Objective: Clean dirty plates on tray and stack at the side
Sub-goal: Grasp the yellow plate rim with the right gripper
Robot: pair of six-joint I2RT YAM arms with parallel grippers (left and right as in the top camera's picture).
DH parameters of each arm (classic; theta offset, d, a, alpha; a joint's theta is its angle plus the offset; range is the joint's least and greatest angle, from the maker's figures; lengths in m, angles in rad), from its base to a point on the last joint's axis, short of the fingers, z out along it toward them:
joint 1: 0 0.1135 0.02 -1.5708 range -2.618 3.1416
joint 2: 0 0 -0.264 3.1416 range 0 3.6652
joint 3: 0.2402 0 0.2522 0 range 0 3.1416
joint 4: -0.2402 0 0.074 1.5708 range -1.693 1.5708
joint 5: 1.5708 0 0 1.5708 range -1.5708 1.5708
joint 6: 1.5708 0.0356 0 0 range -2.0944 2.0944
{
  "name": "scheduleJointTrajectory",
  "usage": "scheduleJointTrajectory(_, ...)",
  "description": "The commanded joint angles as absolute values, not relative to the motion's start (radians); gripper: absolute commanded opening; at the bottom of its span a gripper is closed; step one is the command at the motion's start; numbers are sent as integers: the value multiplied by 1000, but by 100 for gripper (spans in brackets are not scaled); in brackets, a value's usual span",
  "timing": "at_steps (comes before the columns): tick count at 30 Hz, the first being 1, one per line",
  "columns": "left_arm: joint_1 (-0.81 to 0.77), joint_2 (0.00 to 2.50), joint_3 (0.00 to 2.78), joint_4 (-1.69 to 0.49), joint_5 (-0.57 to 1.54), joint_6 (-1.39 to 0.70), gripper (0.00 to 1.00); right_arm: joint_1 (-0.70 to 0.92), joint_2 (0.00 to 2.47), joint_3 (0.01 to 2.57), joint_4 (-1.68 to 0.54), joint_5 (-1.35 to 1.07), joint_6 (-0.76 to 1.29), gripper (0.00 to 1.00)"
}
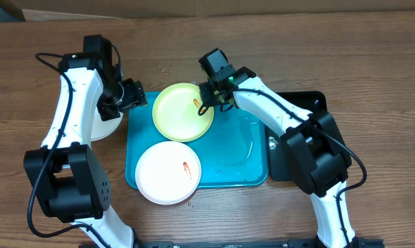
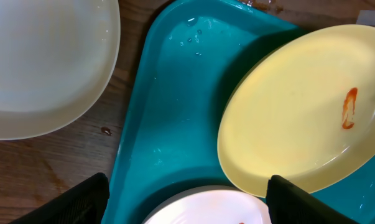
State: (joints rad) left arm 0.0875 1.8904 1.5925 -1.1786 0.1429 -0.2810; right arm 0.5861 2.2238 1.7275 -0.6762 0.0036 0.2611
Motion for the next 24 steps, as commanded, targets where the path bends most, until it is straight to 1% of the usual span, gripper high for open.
scheduleJointTrajectory(1, 88, 1874, 1612, -1179, 155, -285, 82, 590, 2235, 1722, -699, -2, 266, 25)
scheduleJointTrajectory(4, 89, 1874, 1612, -1179, 155, -285, 82, 590, 2235, 1722, -730, -2, 266, 23)
scheduleJointTrajectory(5, 89, 1874, 1612, -1178, 155, -285, 82, 590, 2235, 1722, -738, -2, 266, 21)
scheduleJointTrajectory(8, 88, 1874, 1612, -1179, 155, -285, 82, 591, 2235, 1722, -755, -1, 276, 18)
scheduleJointTrajectory(12, 88, 1874, 1612, -1179, 155, -285, 82, 591, 2235, 1722, -764, -1, 301, 18)
scheduleJointTrajectory(17, 88, 1874, 1612, -1179, 155, -285, 82, 591, 2235, 1722, -770, -2, 308, 15)
scheduleJointTrajectory(18, 88, 1874, 1612, -1179, 155, -285, 82, 591, 2235, 1722, -775, -1, 308, 13)
scheduleJointTrajectory(19, 88, 1874, 1612, -1179, 155, -285, 82, 591, 2235, 1722, -781, -1, 308, 6)
scheduleJointTrajectory(20, 88, 1874, 1612, -1179, 155, -285, 82, 591, 2235, 1722, -789, -1, 308, 4)
scheduleJointTrajectory(24, 88, 1874, 1612, -1179, 155, -285, 82, 580, 2234, 1723, -846, -1, 320, 4)
